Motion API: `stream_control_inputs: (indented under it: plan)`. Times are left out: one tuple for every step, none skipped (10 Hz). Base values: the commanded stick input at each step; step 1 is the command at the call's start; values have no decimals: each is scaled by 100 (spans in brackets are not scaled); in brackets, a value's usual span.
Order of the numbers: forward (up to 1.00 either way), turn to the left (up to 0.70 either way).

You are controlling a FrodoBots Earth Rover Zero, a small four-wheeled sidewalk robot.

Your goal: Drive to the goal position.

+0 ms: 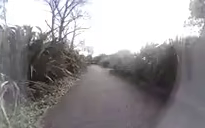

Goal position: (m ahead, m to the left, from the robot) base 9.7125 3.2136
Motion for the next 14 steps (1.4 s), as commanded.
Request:
stream_control_inputs:
  plan:
    - [70,-35]
    - [70,-35]
    - [70,-35]
    - [70,-35]
    - [70,-35]
    - [70,-35]
    - [70,-33]
    - [70,-24]
    - [70,-5]
    - [70,0]
    - [70,0]
    - [70,0]
    - [70,0]
    - [70,0]
